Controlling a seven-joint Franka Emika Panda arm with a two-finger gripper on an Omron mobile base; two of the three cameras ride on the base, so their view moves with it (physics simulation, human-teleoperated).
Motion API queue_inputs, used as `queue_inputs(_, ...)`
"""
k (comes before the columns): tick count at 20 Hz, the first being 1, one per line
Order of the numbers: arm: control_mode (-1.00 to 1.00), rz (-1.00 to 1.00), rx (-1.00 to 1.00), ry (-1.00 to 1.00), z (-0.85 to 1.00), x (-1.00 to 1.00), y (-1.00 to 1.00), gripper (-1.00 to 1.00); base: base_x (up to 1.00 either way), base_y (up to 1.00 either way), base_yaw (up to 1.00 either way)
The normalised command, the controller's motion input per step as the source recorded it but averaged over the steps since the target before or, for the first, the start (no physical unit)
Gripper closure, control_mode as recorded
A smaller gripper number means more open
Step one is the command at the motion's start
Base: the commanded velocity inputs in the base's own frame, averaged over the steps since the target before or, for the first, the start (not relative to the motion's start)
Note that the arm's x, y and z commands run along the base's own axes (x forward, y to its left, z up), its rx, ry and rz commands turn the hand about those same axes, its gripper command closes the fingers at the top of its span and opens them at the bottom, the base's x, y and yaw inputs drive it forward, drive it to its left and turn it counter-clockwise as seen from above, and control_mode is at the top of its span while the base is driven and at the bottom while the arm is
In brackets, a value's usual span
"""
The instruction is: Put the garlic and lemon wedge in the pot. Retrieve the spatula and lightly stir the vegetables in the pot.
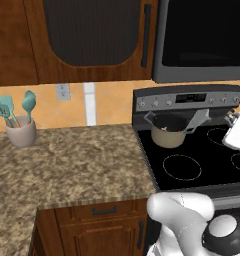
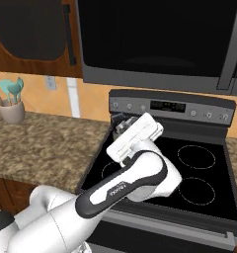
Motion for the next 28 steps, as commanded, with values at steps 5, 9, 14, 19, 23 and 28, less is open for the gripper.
queue_inputs(5, -1.00, -0.43, 0.24, 0.19, -0.08, 0.69, 0.00, 1.00, 0.00, 0.00, 0.00)
queue_inputs(9, -1.00, -0.13, 0.42, 0.25, 0.00, 0.90, 0.01, 1.00, 0.00, 0.00, 0.00)
queue_inputs(14, -1.00, 0.00, 0.35, 0.08, -0.03, 0.91, 0.00, 1.00, 0.00, 0.00, 0.00)
queue_inputs(19, -1.00, -0.03, 0.28, 0.02, -0.05, 0.91, -0.01, 1.00, 0.00, 0.00, 0.00)
queue_inputs(23, -1.00, -0.15, 0.16, 0.13, -0.24, 0.74, -0.06, 1.00, 0.00, 0.00, 0.00)
queue_inputs(28, -1.00, -0.22, 0.00, 0.03, -0.38, 0.56, -0.20, 1.00, 0.00, 0.00, 0.00)
